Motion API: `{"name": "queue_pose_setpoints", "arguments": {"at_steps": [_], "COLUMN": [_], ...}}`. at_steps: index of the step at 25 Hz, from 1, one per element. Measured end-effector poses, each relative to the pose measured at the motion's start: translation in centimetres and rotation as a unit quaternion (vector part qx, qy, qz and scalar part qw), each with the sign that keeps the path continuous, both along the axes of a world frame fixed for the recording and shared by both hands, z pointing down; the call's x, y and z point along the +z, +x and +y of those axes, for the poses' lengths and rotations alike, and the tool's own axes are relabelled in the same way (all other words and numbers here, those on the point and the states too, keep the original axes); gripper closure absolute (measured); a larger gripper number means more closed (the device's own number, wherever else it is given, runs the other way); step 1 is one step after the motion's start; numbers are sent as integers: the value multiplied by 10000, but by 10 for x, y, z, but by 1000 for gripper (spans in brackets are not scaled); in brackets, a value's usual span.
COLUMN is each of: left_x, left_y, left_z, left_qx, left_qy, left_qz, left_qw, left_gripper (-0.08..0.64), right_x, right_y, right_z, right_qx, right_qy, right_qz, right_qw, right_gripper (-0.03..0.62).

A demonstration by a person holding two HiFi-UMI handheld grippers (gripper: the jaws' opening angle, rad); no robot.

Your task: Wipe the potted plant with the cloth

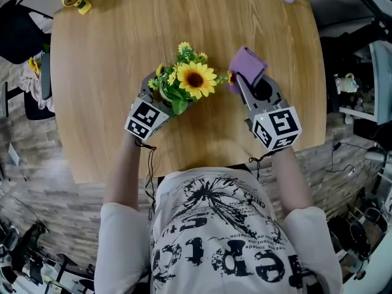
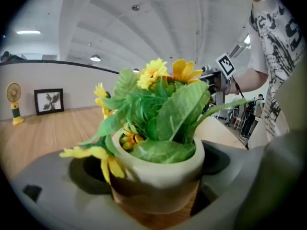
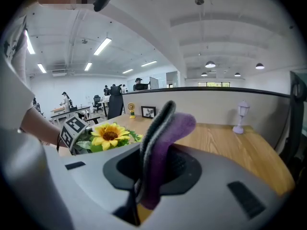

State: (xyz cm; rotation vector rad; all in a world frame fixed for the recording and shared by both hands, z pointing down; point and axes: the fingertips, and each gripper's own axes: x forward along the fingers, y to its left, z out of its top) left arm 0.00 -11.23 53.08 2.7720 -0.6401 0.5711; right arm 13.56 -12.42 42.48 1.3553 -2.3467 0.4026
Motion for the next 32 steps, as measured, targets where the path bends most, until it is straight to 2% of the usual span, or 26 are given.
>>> {"name": "queue_pose_setpoints", "arguments": {"at_steps": [7, 9, 10, 16, 20, 22, 25, 29, 30, 32], "left_x": [13, 13, 10, -19, -68, -95, -130, -173, -181, -196], "left_y": [3, 3, 2, -13, -29, -39, -50, -66, -71, -80], "left_z": [-3, -5, -6, -6, -8, -11, -8, -4, -2, 4], "left_qx": [186, 152, 97, -161, -592, -795, -922, -1192, -1295, -1530], "left_qy": [-159, -255, -279, -84, 86, 316, 755, 1096, 1165, 1326], "left_qz": [-153, -158, -98, 150, 683, 792, 635, 745, 717, 595], "left_qw": [9996, 9994, 9995, 9997, 9959, 9932, 9908, 9840, 9821, 9775], "left_gripper": [24, -2, -28, -29, -29, -28, 48, 203, 244, 386], "right_x": [4, 3, 2, -12, -34, -49, -65, -81, -86, -98], "right_y": [0, -4, -6, -17, -20, -24, -34, -48, -50, -53], "right_z": [-1, -2, -3, -4, -5, -5, -2, -1, 1, 6], "right_qx": [-58, -78, -85, -15, 234, 288, 238, 210, 228, 239], "right_qy": [-159, -171, -162, 10, 246, 424, 668, 898, 941, 1057], "right_qz": [-14, -6, 0, 70, 253, 255, 285, 196, 122, -3], "right_qw": [9999, 9998, 9998, 10000, 9991, 9984, 9971, 9955, 9952, 9941], "right_gripper": [515, 515, 515, 515, 515, 515, 515, 515, 516, 517]}}
